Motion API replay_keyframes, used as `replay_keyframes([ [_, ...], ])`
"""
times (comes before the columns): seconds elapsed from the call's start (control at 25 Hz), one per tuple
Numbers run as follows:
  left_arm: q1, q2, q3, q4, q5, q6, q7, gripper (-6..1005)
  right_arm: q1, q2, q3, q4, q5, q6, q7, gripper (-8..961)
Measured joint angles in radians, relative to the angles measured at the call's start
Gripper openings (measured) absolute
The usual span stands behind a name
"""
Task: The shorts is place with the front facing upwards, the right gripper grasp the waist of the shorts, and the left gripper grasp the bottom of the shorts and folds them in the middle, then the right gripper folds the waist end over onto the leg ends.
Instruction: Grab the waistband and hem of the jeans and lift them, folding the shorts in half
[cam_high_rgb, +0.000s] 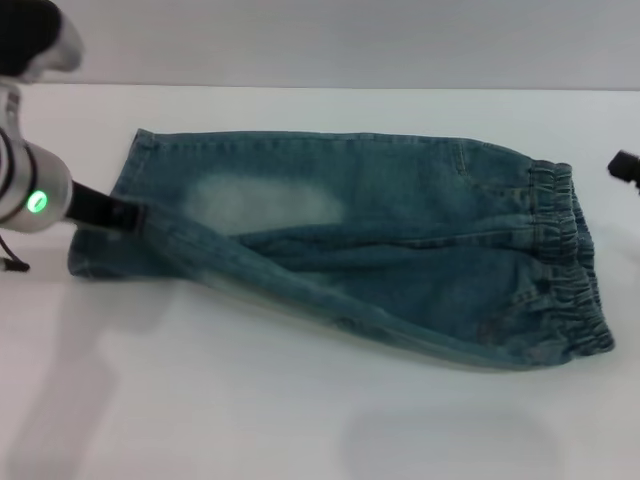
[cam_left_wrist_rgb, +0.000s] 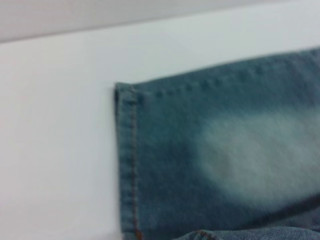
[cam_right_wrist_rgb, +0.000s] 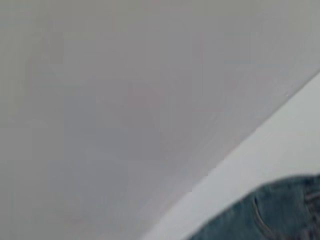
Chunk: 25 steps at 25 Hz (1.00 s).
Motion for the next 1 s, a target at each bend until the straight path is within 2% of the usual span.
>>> replay_keyframes([
  [0.12,0.000,0.000,-0.041,-0.011,-0.016,0.027,0.011,168,0.022,-0.003,0.045,0.074,0.049,0.020,-0.036,5],
  [0.2,-0.002,0.000,-0.050,-0.011,-0.032,0.035,0.014,169,0.018,-0.004,0.051,0.071,0.048,0.037,-0.039,7],
  [0.36,-0.008,0.000,-0.041,-0.012,-0.037,0.035,0.016,170,-0.016,-0.001,0.042,0.024,-0.031,0.054,-0.030,10],
  [0.6,-0.019,-0.003,-0.023,-0.012,-0.038,0.006,0.016,173,-0.082,0.006,0.004,0.024,-0.115,0.060,-0.056,15],
  [0.72,-0.021,-0.004,-0.006,-0.013,-0.038,0.000,0.006,174,-0.140,0.006,-0.059,-0.051,-0.125,0.068,-0.047,17],
  [0.84,-0.021,-0.005,0.017,-0.020,-0.038,-0.005,-0.001,175,-0.199,0.007,-0.123,-0.154,-0.137,0.064,-0.016,87],
  [1.0,-0.022,-0.006,0.033,-0.022,-0.035,-0.014,-0.010,177,-0.236,0.010,-0.151,-0.234,-0.178,0.044,0.055,180],
])
